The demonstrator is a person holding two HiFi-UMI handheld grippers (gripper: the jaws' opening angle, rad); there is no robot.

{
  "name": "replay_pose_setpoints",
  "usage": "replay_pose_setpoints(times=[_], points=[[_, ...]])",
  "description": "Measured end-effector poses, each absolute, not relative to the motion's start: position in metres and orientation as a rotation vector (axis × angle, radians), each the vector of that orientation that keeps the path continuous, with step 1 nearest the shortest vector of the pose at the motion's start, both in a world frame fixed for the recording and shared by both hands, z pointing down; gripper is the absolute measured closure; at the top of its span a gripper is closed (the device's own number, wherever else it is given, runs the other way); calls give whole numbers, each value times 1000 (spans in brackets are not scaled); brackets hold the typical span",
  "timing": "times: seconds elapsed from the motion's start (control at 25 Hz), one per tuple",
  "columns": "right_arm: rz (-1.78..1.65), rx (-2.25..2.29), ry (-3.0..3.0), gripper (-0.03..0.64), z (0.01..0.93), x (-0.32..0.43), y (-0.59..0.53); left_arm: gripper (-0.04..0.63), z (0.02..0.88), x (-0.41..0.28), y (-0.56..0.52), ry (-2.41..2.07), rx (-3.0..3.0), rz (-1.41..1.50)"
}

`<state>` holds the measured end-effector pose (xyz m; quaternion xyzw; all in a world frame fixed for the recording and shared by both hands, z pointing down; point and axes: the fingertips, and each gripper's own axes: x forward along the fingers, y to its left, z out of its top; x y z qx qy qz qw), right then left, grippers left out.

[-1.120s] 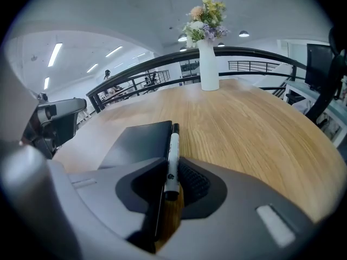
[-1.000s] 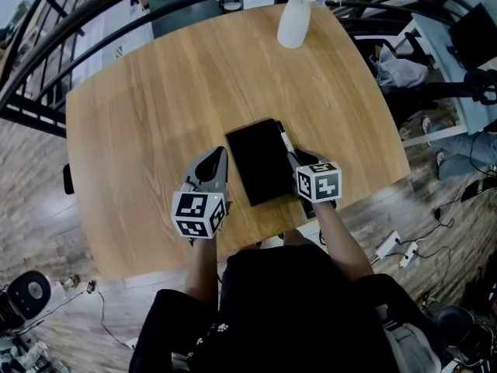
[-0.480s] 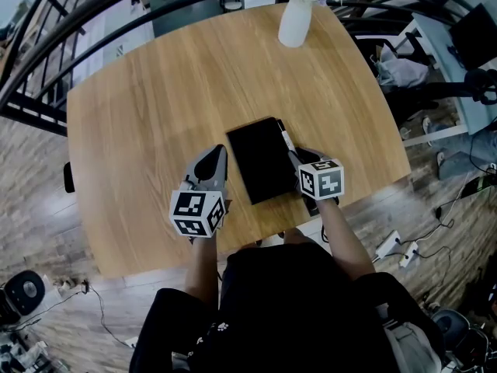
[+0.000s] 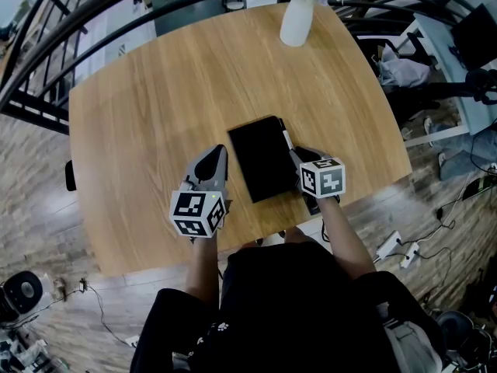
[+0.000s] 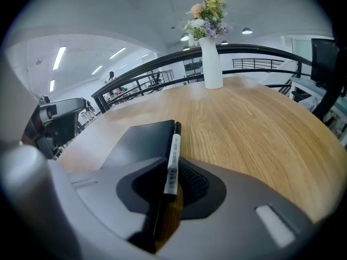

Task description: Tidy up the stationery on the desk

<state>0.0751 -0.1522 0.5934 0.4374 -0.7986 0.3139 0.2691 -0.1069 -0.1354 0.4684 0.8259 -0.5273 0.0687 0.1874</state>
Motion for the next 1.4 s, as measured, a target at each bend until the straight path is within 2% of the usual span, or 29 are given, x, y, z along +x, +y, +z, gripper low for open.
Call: replay_pose_setpoints(times=[0.36,0.52,1.4], points=[[824,1169,-2211,534,583,72,-153,603,464,-110,-134,-1509,2321,191],[739,1215,-2264,606,566,70,-157,603,461,-113,-132,-1520,2324,196],[580,1223,-2584,606,454,44,-183,603,428,-118,-122,-1613,2348,197]])
